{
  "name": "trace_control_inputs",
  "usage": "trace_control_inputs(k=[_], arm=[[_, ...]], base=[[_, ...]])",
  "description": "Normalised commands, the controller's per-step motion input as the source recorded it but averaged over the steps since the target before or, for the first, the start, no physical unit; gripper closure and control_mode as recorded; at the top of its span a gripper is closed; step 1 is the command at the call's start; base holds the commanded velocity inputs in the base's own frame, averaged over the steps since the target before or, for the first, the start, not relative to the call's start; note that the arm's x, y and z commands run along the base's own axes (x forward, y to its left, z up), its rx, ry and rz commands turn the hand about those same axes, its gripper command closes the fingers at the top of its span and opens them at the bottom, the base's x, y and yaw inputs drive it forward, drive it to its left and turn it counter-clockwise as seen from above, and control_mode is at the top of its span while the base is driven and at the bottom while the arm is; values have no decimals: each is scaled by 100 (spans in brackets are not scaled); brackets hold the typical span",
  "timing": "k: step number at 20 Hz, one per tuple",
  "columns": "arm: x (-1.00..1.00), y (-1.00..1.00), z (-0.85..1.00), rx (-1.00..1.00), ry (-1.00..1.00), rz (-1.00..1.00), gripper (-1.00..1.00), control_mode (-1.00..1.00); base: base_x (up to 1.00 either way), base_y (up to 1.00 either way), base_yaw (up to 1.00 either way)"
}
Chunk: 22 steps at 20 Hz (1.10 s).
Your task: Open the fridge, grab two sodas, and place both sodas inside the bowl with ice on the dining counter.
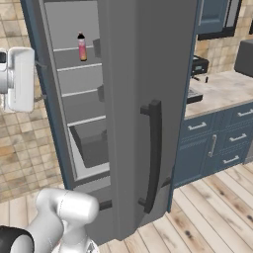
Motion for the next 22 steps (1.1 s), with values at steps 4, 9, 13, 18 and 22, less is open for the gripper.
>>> trace_control_inputs(k=[4,9,13,18,22], arm=[[0,0,-20,0,-12,-25,-100,-100],[-4,-4,-15,0,-21,-16,-100,-100],[-7,-15,-13,0,-24,-7,-100,-100],[-11,-29,-10,0,-25,0,-100,-100],[-1,-26,-1,1,-19,0,-100,-100]], base=[[0,0,0],[0,0,0],[0,0,0],[0,0,0],[0,0,0]])
